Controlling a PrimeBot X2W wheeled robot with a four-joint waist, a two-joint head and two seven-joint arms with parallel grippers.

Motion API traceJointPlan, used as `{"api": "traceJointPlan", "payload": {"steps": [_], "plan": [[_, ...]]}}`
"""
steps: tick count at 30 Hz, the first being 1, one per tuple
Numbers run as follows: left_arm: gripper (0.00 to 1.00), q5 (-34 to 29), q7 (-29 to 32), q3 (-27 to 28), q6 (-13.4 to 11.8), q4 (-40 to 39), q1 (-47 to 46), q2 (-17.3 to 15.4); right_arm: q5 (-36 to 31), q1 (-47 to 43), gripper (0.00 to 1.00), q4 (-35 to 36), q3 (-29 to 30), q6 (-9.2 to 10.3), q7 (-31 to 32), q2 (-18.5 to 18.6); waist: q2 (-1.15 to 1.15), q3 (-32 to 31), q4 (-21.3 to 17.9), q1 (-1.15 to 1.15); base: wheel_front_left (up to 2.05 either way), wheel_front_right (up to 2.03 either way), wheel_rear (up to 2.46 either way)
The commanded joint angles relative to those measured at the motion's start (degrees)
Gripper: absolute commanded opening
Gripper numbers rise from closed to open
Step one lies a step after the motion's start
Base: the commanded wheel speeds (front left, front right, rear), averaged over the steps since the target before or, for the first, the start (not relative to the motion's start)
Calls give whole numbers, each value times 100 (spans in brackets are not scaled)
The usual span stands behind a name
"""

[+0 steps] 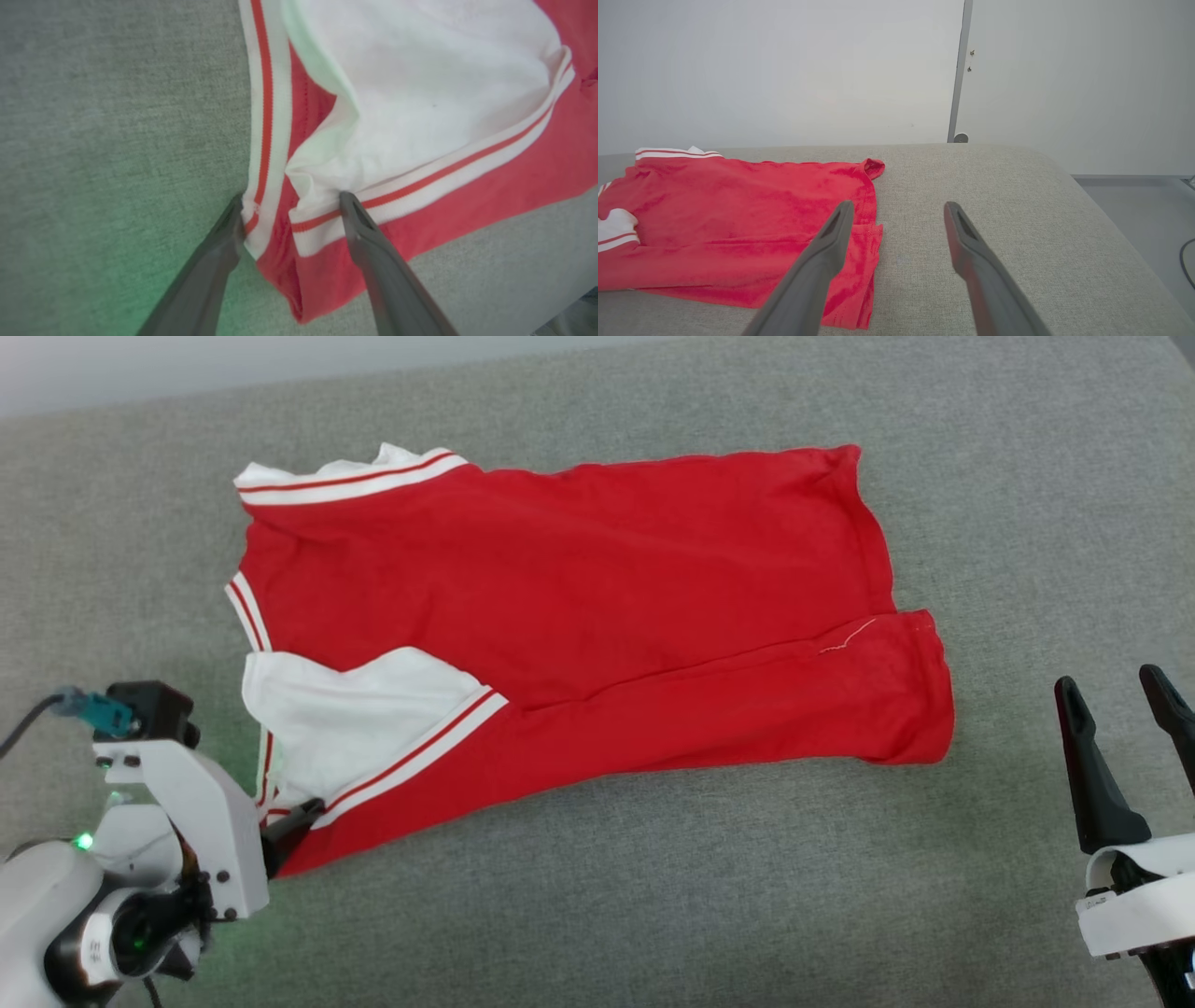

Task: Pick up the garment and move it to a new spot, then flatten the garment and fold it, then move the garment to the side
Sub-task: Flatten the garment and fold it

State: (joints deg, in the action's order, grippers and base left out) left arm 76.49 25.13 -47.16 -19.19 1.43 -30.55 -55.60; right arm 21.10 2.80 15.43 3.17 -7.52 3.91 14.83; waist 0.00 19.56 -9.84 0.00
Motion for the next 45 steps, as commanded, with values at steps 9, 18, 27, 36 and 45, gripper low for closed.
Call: {"api": "traceJointPlan", "payload": {"steps": [9,18,27,36,45], "plan": [[97,444,986,-569,-255,453,453,306,113,73,100,-18,-44,6,189,74,0,-6,48,0,0,0,0],[0,495,1426,-799,-275,640,373,587,266,62,100,25,-179,6,774,214,0,-13,56,0,0,0,0],[0,363,1342,-907,-44,916,280,842,660,311,100,-129,-295,6,2084,420,0,17,101,0,0,0,0],[0,246,1288,-962,105,1043,138,1076,867,761,100,-830,-314,4,3152,494,0,54,309,0,0,0,0],[0,173,1221,-955,202,1153,10,1252,1082,1398,100,-1864,-725,4,3513,404,0,111,452,0,0,0,0]]}}
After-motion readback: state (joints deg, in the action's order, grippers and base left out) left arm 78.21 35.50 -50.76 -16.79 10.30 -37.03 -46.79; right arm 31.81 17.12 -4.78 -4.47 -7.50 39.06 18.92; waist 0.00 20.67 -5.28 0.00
